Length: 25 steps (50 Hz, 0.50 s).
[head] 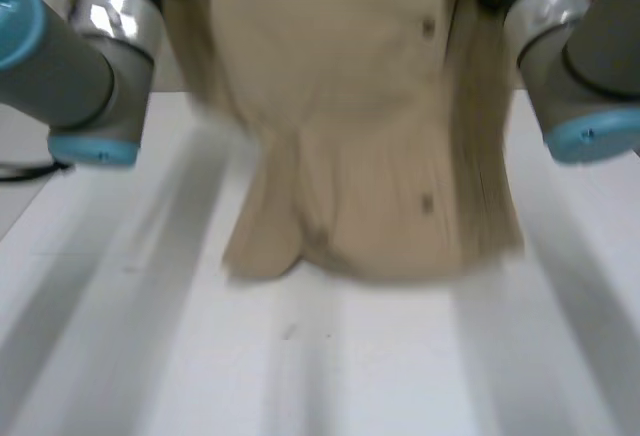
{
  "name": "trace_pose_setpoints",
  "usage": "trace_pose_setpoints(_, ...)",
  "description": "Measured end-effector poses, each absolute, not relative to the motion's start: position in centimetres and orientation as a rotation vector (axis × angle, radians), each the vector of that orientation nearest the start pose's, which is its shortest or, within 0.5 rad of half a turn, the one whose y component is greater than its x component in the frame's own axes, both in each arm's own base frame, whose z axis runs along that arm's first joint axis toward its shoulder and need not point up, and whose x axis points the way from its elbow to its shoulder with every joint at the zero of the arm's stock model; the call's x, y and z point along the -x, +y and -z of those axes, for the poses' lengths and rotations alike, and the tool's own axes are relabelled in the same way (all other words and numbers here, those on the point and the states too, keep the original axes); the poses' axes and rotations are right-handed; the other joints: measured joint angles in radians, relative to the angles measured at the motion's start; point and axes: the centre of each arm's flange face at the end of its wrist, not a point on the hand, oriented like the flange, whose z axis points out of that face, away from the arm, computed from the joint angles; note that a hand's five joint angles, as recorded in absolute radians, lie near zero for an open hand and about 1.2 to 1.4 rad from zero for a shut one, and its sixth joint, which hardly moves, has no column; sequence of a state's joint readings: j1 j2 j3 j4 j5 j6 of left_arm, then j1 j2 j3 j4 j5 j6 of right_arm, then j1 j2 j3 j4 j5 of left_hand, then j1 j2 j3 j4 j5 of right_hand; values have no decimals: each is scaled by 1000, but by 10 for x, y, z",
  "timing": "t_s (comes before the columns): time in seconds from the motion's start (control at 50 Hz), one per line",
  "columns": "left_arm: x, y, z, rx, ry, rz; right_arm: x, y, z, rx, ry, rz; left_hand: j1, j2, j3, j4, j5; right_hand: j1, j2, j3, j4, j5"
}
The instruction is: Fold the shorts.
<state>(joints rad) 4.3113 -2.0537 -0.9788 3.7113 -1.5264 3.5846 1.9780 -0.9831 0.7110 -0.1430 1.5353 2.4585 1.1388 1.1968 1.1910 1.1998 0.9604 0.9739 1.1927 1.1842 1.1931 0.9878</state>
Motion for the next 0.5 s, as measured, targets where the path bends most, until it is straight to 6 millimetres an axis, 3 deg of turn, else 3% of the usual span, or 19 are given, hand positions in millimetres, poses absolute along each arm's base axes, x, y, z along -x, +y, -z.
trace_pose_setpoints(0.02, 297, -358, -397, -546, 1110, 2871, -304, -368, -383, 947, 1485, 2863, 0, 0, 0, 0, 0, 0, 0, 0, 0, 0)
trace_pose_setpoints(0.08, 290, -349, -419, -448, 990, 2952, -301, -361, -403, 866, 1383, 2948, 0, 0, 0, 0, 0, 0, 0, 0, 0, 0)
trace_pose_setpoints(0.14, 283, -339, -429, -389, 961, 3011, -298, -349, -411, 839, 1351, 2962, 0, 0, 0, 0, 0, 0, 0, 0, 0, 0)
trace_pose_setpoints(0.2, 279, -331, -424, -382, 1029, 3031, -294, -337, -408, 847, 1378, 2921, 0, 0, 0, 0, 0, 0, 0, 0, 0, 0)
trace_pose_setpoints(0.32, 275, -322, -387, -437, 1260, 2983, -287, -317, -383, 911, 1509, 2790, 0, 0, 0, 0, 0, 0, 0, 0, 0, 0)
trace_pose_setpoints(0.36, 275, -318, -361, -481, 1389, 2925, -285, -312, -363, 963, 1605, 2705, 0, 0, 0, 0, 0, 0, 0, 0, 0, 0)
trace_pose_setpoints(0.4, 275, -317, -353, -494, 1424, 2906, -284, -310, -353, 986, 1647, 2666, 0, 0, 0, 0, 0, 0, 0, 0, 0, 0)
trace_pose_setpoints(0.42, 274, -313, -331, -532, 1518, 2851, -283, -308, -345, 1006, 1682, 2633, 0, 1, 0, 0, 0, 0, 0, 0, 0, 0)
trace_pose_setpoints(0.44, 274, -310, -317, -553, 1572, 2816, -281, -304, -322, 1058, 1775, 2540, 0, 1, 0, 0, 0, 0, 0, 0, 0, 0)
trace_pose_setpoints(0.46, 274, -310, -317, -553, 1572, 2816, -281, -304, -322, 1058, 1775, 2540, 0, 1, 0, 0, 0, 0, 0, 0, 0, 0)
trace_pose_setpoints(0.48, 273, -305, -290, -597, 1679, 2741, -279, -299, -293, 1119, 1878, 2424, 0, 1, 0, 0, 0, 0, 0, 0, 0, 0)
trace_pose_setpoints(0.5, 272, -302, -275, -621, 1735, 2698, -279, -298, -286, 1133, 1902, 2397, 0, 1, 0, 0, 0, 0, 0, 0, 0, 0)
